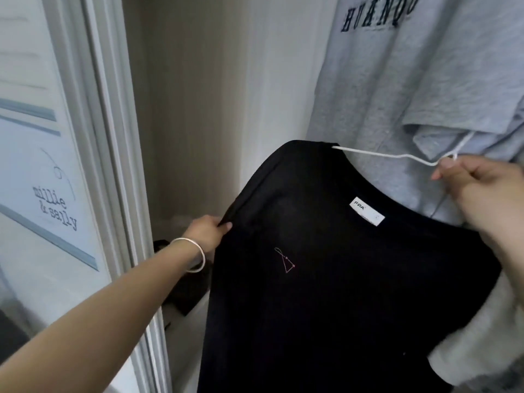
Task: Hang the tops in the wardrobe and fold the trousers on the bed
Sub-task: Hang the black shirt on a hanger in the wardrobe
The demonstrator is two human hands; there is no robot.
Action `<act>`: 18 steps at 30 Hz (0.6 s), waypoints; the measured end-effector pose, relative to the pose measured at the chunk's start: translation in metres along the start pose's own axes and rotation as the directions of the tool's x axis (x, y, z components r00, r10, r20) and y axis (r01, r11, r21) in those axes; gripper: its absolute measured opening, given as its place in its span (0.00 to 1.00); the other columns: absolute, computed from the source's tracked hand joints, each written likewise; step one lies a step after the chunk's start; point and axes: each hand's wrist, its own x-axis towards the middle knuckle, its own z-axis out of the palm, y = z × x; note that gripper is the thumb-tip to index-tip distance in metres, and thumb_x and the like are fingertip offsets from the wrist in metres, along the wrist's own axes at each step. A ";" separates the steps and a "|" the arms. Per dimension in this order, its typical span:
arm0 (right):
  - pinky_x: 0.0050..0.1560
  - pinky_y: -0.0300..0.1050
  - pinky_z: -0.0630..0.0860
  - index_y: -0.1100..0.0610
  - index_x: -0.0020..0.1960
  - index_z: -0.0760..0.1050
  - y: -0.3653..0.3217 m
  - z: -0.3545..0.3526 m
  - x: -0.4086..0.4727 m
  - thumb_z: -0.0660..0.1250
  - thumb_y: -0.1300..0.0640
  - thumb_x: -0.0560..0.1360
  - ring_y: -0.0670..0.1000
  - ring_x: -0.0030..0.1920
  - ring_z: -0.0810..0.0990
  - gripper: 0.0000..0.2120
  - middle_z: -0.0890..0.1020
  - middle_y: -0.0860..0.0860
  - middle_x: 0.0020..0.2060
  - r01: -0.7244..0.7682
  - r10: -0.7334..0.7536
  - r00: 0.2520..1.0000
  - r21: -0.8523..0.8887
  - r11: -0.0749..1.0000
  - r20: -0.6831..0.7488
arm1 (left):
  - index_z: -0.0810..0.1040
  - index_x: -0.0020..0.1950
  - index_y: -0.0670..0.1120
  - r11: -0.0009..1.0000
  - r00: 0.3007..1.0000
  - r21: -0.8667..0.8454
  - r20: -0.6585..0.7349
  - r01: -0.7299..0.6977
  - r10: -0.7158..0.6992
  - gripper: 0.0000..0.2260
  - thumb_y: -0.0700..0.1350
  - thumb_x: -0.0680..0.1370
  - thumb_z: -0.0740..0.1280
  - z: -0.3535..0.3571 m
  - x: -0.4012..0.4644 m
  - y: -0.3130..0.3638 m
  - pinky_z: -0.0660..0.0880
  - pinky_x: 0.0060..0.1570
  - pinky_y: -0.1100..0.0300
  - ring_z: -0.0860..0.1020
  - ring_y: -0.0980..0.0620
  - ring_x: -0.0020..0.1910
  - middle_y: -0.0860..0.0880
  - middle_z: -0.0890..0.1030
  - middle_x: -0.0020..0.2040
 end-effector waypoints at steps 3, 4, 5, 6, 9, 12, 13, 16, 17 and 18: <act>0.24 0.33 0.62 0.48 0.35 0.77 0.008 -0.007 -0.001 0.62 0.51 0.77 0.46 0.27 0.69 0.12 0.74 0.57 0.25 0.028 -0.031 0.999 -0.137 0.990 -0.020 | 0.79 0.58 0.43 0.942 0.983 -0.336 -0.171 0.007 -0.068 0.14 0.49 0.80 0.61 -0.035 0.019 0.012 0.71 0.55 0.56 0.78 0.44 0.57 0.43 0.81 0.53; 0.25 0.32 0.63 0.51 0.36 0.77 0.008 -0.008 -0.003 0.62 0.52 0.77 0.46 0.29 0.69 0.12 0.75 0.60 0.27 0.029 -0.034 0.999 -0.157 0.987 -0.027 | 0.79 0.59 0.42 0.906 0.964 -0.423 -0.253 -0.030 -0.086 0.13 0.48 0.80 0.61 -0.046 0.021 0.020 0.70 0.57 0.57 0.77 0.44 0.58 0.43 0.81 0.54; 0.26 0.31 0.63 0.54 0.37 0.77 0.008 -0.007 -0.004 0.63 0.53 0.77 0.46 0.29 0.70 0.12 0.76 0.57 0.27 0.031 -0.038 0.999 -0.160 0.987 -0.035 | 0.79 0.59 0.43 0.880 0.938 -0.470 -0.332 -0.067 -0.105 0.13 0.47 0.80 0.61 -0.054 0.020 0.029 0.69 0.58 0.59 0.76 0.45 0.59 0.44 0.80 0.54; 0.25 0.30 0.63 0.56 0.38 0.77 0.007 -0.006 -0.005 0.63 0.53 0.77 0.44 0.27 0.70 0.11 0.75 0.52 0.24 0.034 -0.041 0.998 -0.144 0.989 -0.041 | 0.79 0.58 0.43 0.873 0.913 -0.479 -0.390 -0.089 -0.120 0.12 0.45 0.80 0.61 -0.059 0.018 0.035 0.68 0.57 0.61 0.76 0.46 0.60 0.46 0.80 0.54; 0.24 0.29 0.61 0.53 0.36 0.76 0.002 0.000 -0.008 0.63 0.55 0.78 0.41 0.23 0.68 0.12 0.73 0.46 0.23 0.023 -0.024 1.000 -0.052 0.998 -0.010 | 0.80 0.56 0.47 0.899 0.878 -0.431 -0.457 -0.082 -0.140 0.12 0.44 0.80 0.57 -0.059 0.018 0.035 0.68 0.58 0.60 0.75 0.47 0.60 0.47 0.79 0.57; 0.26 0.30 0.61 0.50 0.34 0.76 -0.014 0.013 -0.013 0.63 0.56 0.78 0.44 0.26 0.67 0.13 0.69 0.49 0.23 0.032 -0.035 0.996 0.037 0.999 0.088 | 0.78 0.59 0.50 0.872 0.923 -0.462 -0.384 -0.164 -0.030 0.14 0.54 0.79 0.59 -0.057 0.011 0.044 0.66 0.66 0.56 0.72 0.48 0.64 0.49 0.76 0.63; 0.25 0.30 0.61 0.49 0.34 0.76 -0.020 0.018 -0.015 0.63 0.57 0.77 0.45 0.27 0.66 0.14 0.70 0.53 0.25 0.041 -0.049 0.991 0.065 0.997 0.122 | 0.78 0.60 0.50 0.859 0.943 -0.463 -0.325 -0.220 0.066 0.16 0.56 0.80 0.58 -0.056 0.007 0.052 0.64 0.67 0.57 0.72 0.51 0.64 0.51 0.75 0.64; 0.23 0.31 0.59 0.48 0.33 0.75 -0.033 0.025 -0.020 0.63 0.58 0.77 0.46 0.25 0.64 0.14 0.69 0.58 0.26 0.066 -0.081 0.986 0.107 0.992 0.149 | 0.79 0.57 0.48 0.810 0.975 -0.570 0.065 -0.137 0.211 0.22 0.62 0.78 0.54 -0.060 -0.007 0.071 0.65 0.63 0.61 0.73 0.55 0.59 0.53 0.78 0.59; 0.23 0.32 0.59 0.49 0.33 0.75 -0.033 0.025 -0.020 0.63 0.58 0.77 0.46 0.24 0.64 0.14 0.67 0.56 0.24 0.069 -0.084 0.987 0.107 0.992 0.140 | 0.80 0.56 0.48 0.797 0.957 -0.602 0.202 -0.047 0.209 0.25 0.65 0.77 0.54 -0.062 -0.012 0.071 0.68 0.61 0.60 0.75 0.54 0.57 0.52 0.80 0.56; 0.22 0.32 0.58 0.49 0.33 0.75 -0.032 0.023 -0.019 0.63 0.58 0.77 0.46 0.22 0.64 0.15 0.66 0.52 0.22 0.067 -0.081 0.988 0.106 0.992 0.135 | 0.80 0.56 0.49 0.788 0.932 -0.616 0.287 0.004 0.220 0.27 0.67 0.74 0.54 -0.063 -0.014 0.068 0.70 0.59 0.60 0.77 0.53 0.55 0.51 0.81 0.55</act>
